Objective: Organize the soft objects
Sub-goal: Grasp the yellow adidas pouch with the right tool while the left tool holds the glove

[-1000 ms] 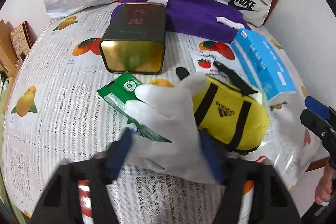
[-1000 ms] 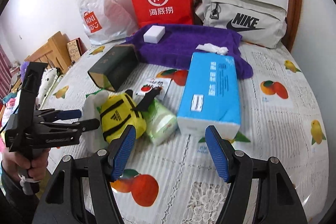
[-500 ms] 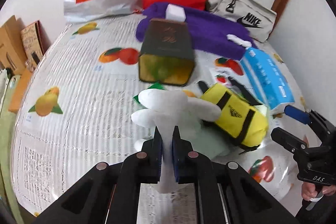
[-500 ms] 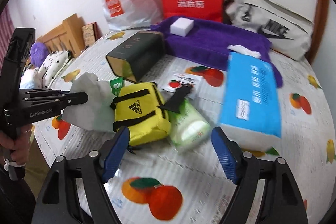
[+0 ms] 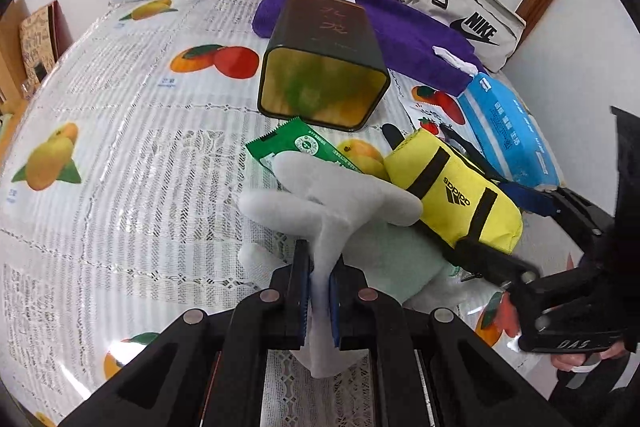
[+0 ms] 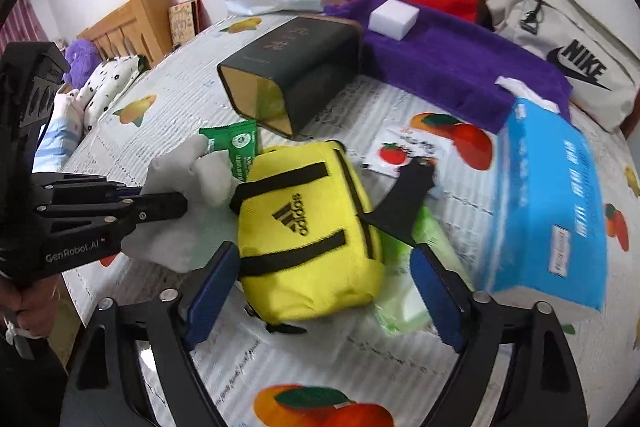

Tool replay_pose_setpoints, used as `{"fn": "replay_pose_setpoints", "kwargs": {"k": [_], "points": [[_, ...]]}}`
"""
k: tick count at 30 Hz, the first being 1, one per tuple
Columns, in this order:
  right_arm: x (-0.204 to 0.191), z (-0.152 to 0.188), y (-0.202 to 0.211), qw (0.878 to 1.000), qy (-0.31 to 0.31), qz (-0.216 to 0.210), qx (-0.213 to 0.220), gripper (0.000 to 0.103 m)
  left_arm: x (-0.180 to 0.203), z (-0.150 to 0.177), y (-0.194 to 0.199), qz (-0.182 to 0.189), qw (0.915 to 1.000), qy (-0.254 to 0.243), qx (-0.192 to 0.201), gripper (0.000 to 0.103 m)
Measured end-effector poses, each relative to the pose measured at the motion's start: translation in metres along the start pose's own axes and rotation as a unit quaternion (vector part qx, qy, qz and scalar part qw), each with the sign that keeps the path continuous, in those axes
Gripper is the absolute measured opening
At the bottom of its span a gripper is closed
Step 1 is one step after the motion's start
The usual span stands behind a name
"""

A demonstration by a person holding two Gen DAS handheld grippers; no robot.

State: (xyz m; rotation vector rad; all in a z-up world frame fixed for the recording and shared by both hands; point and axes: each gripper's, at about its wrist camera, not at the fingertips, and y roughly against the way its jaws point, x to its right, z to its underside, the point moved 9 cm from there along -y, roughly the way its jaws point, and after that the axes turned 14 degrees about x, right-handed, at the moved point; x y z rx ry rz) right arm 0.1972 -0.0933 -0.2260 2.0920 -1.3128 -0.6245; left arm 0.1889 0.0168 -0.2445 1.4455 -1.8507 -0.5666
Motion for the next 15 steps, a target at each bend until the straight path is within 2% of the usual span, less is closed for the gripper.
{"fn": "replay_pose_setpoints", "kwargs": {"k": [2,4,5,6,7,10,15], "points": [[-0.003,0.003,-0.007,1.000,0.010,0.005,-0.012,0.089,0.000,0.001,-0.001,0.004,1.0000,0.004,-0.002,0.009],[-0.005,0.003,-0.010,1.000,0.022,0.017,-0.003,0.087,-0.001,0.002,-0.002,0.005,1.0000,0.005,-0.002,0.009],[-0.005,0.003,-0.009,1.000,0.021,0.016,0.001,0.084,-0.001,0.002,-0.001,0.006,1.0000,0.005,-0.001,0.009],[-0.007,0.002,-0.006,1.000,0.016,0.004,0.006,0.074,-0.001,0.002,-0.001,0.005,1.0000,0.005,-0.001,0.009],[-0.008,0.001,-0.002,1.000,0.010,-0.004,0.010,0.072,-0.001,0.002,-0.001,0.006,1.0000,0.006,0.000,0.009],[-0.009,-0.001,0.011,1.000,0.001,-0.015,0.028,0.069,-0.003,0.001,0.001,0.006,0.9999,0.011,0.005,0.009],[-0.012,0.004,0.033,0.999,0.004,-0.018,0.040,0.068,-0.004,0.002,0.003,0.002,0.9998,0.015,0.012,0.010]]}}
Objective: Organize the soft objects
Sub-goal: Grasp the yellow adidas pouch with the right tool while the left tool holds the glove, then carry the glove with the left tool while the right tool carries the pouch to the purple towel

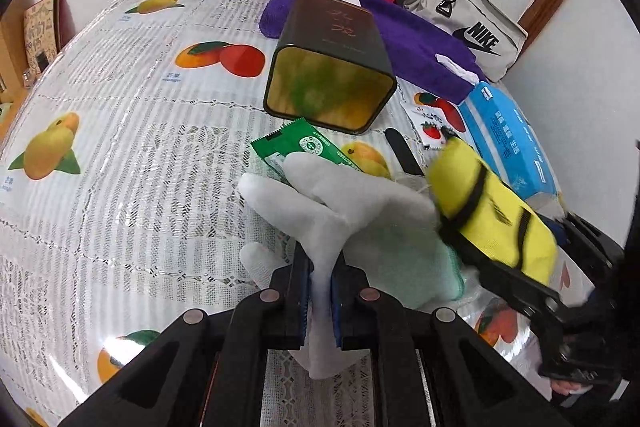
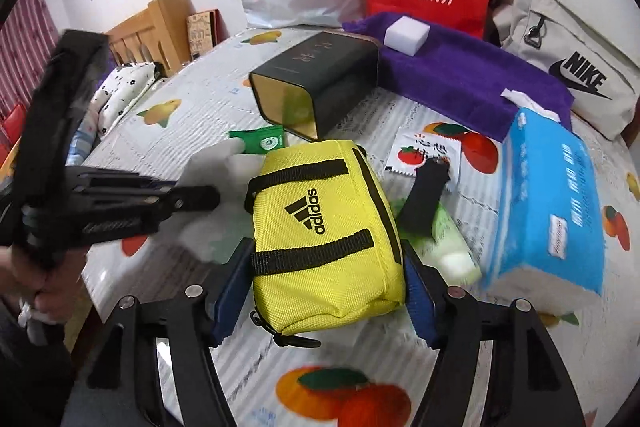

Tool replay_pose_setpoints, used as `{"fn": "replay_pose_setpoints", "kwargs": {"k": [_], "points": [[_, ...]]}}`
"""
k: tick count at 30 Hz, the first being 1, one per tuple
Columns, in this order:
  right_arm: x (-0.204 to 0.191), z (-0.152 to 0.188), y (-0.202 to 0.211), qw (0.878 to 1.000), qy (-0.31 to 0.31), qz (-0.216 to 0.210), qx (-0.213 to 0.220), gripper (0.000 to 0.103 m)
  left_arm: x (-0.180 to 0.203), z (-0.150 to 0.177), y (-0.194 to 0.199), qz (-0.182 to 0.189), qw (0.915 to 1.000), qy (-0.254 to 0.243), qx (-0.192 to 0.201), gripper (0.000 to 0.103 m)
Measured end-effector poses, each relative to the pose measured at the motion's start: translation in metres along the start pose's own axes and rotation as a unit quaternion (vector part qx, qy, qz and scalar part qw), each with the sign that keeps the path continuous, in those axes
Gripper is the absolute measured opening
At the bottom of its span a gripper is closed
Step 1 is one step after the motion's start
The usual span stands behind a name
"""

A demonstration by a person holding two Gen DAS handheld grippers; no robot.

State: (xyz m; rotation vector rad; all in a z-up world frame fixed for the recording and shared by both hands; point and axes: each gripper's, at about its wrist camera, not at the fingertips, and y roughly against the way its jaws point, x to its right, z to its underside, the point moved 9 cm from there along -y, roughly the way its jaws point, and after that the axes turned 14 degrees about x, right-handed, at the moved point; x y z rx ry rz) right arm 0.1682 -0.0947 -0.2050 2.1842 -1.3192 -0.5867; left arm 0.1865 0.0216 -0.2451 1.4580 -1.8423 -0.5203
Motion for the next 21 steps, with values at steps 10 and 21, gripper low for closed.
{"fn": "replay_pose_setpoints", "kwargs": {"k": [10,21], "points": [[0.023,0.021,0.052,0.998,-0.042,0.026,0.028,0.068,0.004,-0.007,0.030,0.006,0.9994,-0.001,0.035,0.009],[0.089,0.071,0.078,0.989,-0.101,0.109,0.012,0.068,0.021,0.017,0.027,-0.012,0.9990,-0.040,0.018,0.029]]}}
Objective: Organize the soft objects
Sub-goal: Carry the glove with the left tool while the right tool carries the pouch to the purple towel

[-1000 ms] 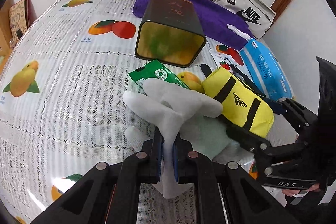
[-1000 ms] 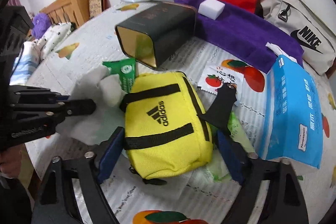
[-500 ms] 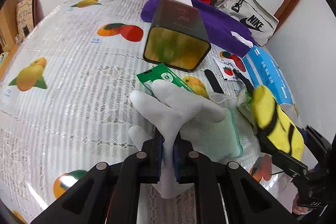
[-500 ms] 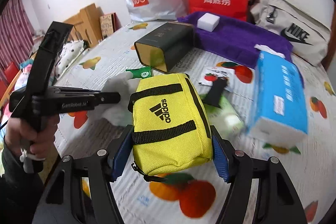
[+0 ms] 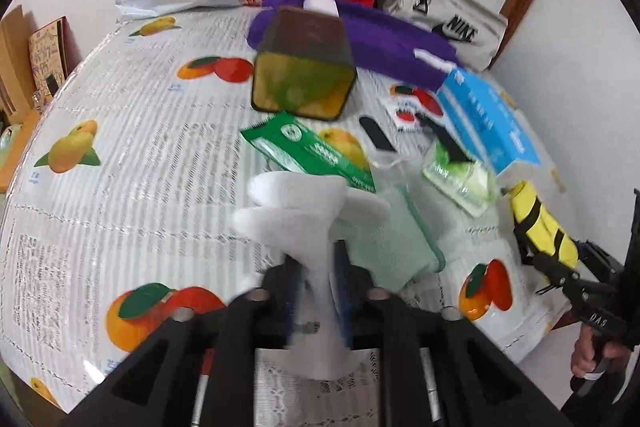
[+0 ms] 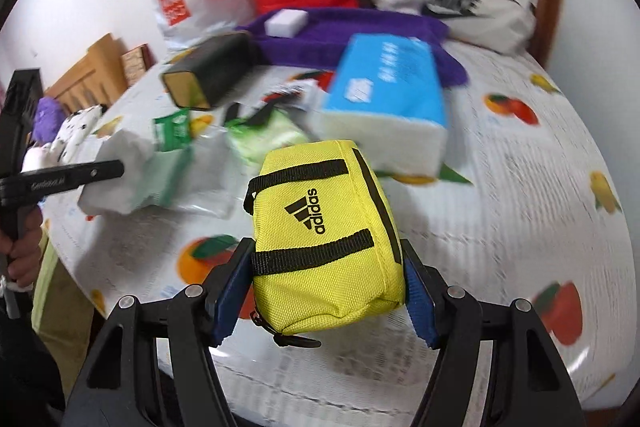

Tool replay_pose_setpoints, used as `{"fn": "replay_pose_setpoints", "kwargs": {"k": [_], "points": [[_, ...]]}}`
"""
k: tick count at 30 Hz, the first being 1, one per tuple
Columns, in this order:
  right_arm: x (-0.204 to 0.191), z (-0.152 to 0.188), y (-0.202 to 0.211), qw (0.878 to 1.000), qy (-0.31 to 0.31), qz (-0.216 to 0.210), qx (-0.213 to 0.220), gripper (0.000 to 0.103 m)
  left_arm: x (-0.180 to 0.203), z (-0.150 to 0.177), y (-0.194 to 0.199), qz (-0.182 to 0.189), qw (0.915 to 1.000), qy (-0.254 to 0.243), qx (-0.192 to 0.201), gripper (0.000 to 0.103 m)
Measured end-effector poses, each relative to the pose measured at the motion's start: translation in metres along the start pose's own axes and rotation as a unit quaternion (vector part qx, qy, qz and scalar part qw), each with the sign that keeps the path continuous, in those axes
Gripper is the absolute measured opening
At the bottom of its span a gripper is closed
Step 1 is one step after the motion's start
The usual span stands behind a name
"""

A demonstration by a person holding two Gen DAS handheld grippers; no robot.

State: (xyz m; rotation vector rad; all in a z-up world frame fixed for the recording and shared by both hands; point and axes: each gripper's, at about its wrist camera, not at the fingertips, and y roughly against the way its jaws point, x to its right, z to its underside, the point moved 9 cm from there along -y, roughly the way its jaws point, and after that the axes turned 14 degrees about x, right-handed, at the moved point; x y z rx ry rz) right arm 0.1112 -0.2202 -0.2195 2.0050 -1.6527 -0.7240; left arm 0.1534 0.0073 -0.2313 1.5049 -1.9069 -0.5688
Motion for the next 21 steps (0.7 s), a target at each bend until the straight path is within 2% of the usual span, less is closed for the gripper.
{"fn": "replay_pose_setpoints", "kwargs": {"k": [2,4,6,10,11,14,15,17,18,20,21], "points": [[0.007,0.004,-0.002,1.000,-0.005,0.005,-0.003,0.068,0.010,0.002,-0.004,0.001,0.9999,-0.012,-0.001,0.059],[0.014,0.006,-0.003,1.000,-0.010,0.009,-0.003,0.068,0.020,0.001,-0.006,-0.003,0.9995,-0.031,0.009,0.073],[0.019,0.007,-0.005,1.000,-0.016,0.014,-0.003,0.068,0.030,0.001,-0.010,-0.009,0.9986,-0.051,0.013,0.076],[0.026,0.008,-0.006,1.000,-0.026,0.013,-0.002,0.069,0.037,0.010,-0.030,-0.034,0.9976,-0.059,-0.012,0.080],[0.026,0.008,-0.007,1.000,-0.026,0.013,-0.001,0.069,0.036,0.010,-0.032,-0.045,0.9971,-0.061,-0.009,0.083],[0.027,0.009,-0.006,0.999,-0.029,0.012,0.002,0.069,0.036,0.009,-0.032,-0.047,0.9975,-0.053,0.000,0.082],[0.028,0.009,-0.007,0.999,-0.033,0.013,0.005,0.069,0.035,0.008,-0.031,-0.046,0.9976,-0.051,0.003,0.080],[0.030,0.011,-0.010,0.999,-0.036,0.017,0.003,0.069,0.033,0.007,-0.028,-0.053,0.9968,-0.058,0.013,0.053],[0.030,0.012,-0.011,0.999,-0.037,0.018,0.001,0.068,0.032,0.007,-0.026,-0.051,0.9967,-0.061,0.015,0.046],[0.030,0.014,-0.013,0.999,-0.037,0.020,0.001,0.068,0.031,0.007,-0.023,-0.035,0.9979,-0.052,0.015,0.023],[0.029,0.014,-0.012,0.999,-0.034,0.020,0.002,0.068,0.030,0.007,-0.023,-0.030,0.9983,-0.049,0.014,0.019]]}}
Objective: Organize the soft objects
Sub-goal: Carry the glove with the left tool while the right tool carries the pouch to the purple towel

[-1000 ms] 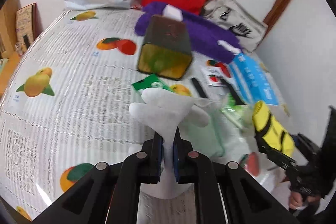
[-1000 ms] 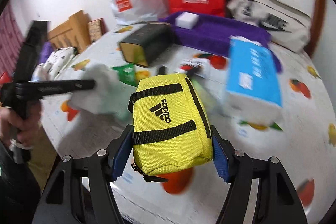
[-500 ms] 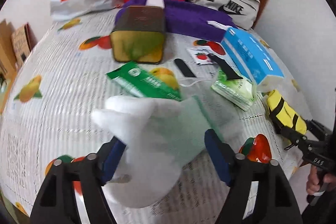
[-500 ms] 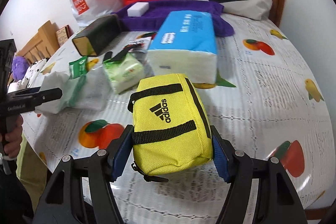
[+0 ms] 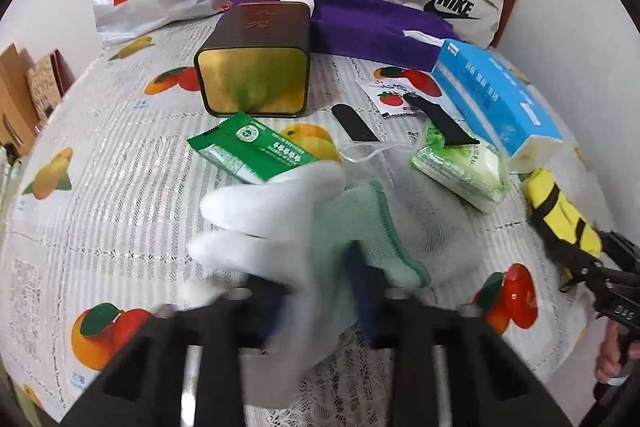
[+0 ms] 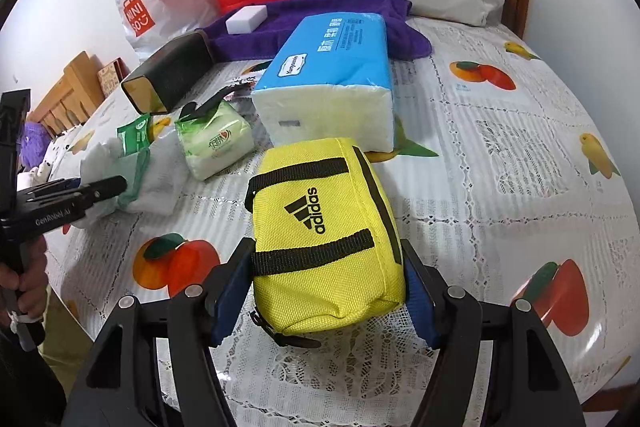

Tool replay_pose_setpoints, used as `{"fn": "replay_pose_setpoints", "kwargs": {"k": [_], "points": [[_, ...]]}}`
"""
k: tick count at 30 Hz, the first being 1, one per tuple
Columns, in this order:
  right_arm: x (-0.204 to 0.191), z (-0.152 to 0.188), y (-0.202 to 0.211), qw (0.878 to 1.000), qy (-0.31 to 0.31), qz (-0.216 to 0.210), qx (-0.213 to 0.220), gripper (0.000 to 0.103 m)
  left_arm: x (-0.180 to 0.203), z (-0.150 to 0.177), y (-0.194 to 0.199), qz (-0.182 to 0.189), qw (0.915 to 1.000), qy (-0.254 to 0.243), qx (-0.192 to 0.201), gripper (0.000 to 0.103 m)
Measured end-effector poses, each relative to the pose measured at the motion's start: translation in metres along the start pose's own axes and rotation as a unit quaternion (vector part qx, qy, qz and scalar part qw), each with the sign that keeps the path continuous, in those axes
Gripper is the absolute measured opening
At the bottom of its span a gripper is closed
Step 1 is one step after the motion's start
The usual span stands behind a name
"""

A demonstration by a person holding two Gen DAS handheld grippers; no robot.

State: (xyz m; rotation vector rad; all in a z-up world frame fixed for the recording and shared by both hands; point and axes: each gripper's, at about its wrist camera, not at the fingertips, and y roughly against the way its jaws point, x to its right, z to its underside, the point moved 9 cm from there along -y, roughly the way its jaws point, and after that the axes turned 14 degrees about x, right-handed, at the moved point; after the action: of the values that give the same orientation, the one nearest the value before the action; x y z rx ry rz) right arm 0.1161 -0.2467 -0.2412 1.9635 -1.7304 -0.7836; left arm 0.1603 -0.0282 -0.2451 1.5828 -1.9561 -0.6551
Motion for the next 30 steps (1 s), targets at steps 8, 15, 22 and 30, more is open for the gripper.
{"fn": "replay_pose_setpoints", "kwargs": {"k": [8,15,22,30], "points": [[-0.004,-0.002,0.007,1.000,0.012,0.003,0.008,0.068,-0.011,-0.009,0.022,0.047,0.9969,0.057,0.026,0.010],[-0.003,-0.010,0.017,1.000,0.012,0.007,0.019,0.068,-0.018,-0.018,0.036,0.053,0.9948,0.079,0.036,0.010],[-0.005,-0.018,0.026,0.999,0.020,0.009,0.024,0.068,-0.022,-0.022,0.038,0.052,0.9942,0.085,0.039,0.010],[-0.013,-0.034,0.036,0.999,0.026,-0.008,0.030,0.068,-0.028,-0.038,0.044,0.053,0.9926,0.100,0.045,0.010]]}}
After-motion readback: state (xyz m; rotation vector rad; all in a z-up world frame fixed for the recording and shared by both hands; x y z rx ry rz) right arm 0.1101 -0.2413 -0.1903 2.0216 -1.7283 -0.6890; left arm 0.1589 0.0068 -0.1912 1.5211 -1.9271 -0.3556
